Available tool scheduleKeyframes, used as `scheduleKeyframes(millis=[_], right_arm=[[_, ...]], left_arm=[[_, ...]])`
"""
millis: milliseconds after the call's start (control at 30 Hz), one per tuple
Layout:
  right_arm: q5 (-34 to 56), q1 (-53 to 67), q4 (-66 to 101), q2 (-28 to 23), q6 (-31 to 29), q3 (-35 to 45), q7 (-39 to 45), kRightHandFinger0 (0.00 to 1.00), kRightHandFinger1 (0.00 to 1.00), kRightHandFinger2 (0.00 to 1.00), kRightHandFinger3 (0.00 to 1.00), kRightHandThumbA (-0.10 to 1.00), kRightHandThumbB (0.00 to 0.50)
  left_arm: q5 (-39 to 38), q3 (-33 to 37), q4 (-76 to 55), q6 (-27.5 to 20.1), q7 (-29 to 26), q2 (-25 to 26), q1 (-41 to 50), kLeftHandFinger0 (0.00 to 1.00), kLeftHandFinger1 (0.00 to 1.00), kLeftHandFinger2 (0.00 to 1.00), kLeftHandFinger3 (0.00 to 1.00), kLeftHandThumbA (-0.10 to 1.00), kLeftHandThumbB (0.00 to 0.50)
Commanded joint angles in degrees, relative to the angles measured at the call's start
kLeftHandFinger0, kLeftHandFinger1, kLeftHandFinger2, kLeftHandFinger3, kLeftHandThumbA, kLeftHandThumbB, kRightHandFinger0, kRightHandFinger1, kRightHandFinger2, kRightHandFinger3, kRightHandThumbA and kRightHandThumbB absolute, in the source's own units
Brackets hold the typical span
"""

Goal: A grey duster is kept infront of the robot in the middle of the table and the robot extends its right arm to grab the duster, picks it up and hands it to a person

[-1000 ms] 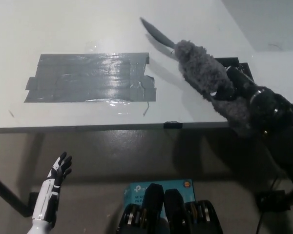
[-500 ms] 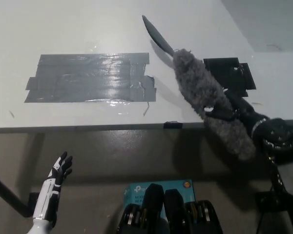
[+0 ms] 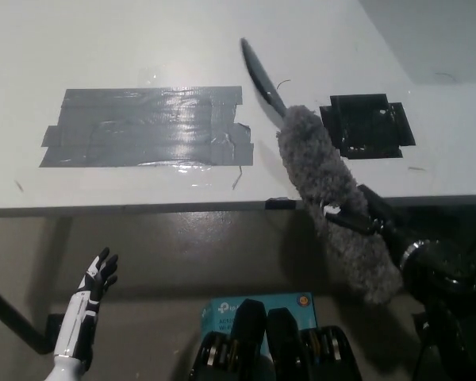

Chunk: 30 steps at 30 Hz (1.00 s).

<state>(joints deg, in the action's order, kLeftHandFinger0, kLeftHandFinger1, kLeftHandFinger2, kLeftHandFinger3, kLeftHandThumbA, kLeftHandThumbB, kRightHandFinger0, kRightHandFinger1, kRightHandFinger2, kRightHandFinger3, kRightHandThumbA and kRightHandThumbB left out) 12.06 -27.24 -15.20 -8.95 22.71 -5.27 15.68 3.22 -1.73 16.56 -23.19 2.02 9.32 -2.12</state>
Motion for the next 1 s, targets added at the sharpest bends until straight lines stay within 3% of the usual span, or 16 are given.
scheduleKeyframes(millis=[0,400,967], right_arm=[[48.04,2.52,19.08,4.08,4.22,-1.67,-16.08,0.00,0.41,0.89,1.00,-0.10,0.170],[53.79,3.67,21.06,3.72,4.22,-3.31,-19.33,0.00,0.49,0.91,1.00,-0.10,0.135],[58.57,3.02,23.11,2.11,4.22,-4.47,-23.11,0.00,0.48,0.90,1.00,-0.10,0.143]], left_arm=[[-0.66,-0.28,-2.07,-1.20,0.69,1.45,-1.52,1.00,1.00,1.00,1.00,1.00,0.356],[-0.53,-0.44,-1.94,-1.43,0.37,1.38,-1.62,1.00,1.00,1.00,1.00,1.00,0.345],[-0.11,-0.41,-2.12,-1.63,0.21,1.48,-2.05,1.00,1.00,1.00,1.00,1.00,0.329]])
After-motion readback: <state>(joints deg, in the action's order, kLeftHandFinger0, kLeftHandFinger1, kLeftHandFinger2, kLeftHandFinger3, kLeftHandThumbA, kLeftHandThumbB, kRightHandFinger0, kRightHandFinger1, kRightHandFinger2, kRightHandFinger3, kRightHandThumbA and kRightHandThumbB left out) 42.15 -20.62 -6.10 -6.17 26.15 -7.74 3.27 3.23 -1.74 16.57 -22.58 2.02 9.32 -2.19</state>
